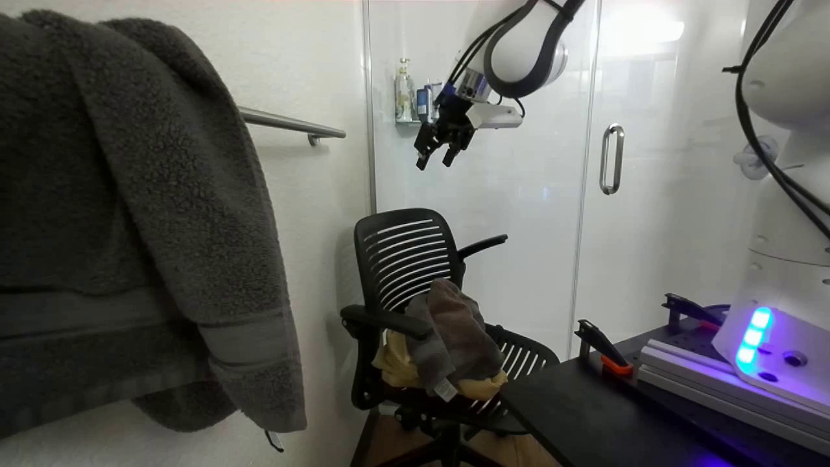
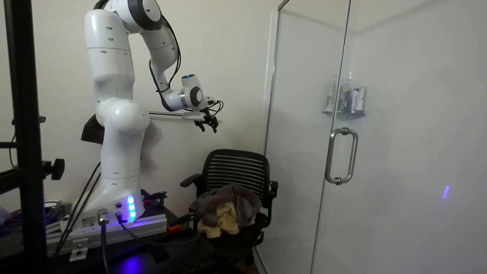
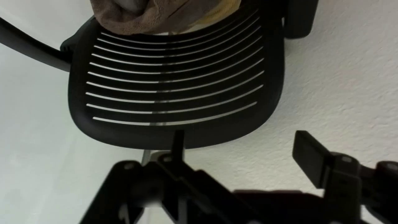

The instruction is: Remove the towels from the rail and place them on the black chair

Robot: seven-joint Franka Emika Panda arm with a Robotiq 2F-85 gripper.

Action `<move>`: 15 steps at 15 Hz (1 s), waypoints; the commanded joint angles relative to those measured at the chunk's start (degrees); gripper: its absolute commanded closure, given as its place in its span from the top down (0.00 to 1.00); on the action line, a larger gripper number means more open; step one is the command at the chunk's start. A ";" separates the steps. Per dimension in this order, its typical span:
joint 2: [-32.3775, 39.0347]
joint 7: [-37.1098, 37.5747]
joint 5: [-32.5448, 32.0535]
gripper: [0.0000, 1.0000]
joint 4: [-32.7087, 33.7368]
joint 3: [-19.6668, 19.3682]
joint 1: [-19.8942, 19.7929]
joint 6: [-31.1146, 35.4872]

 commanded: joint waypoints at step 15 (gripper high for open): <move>-24.06 -33.15 20.27 1.00 -7.77 -17.74 35.83 -13.03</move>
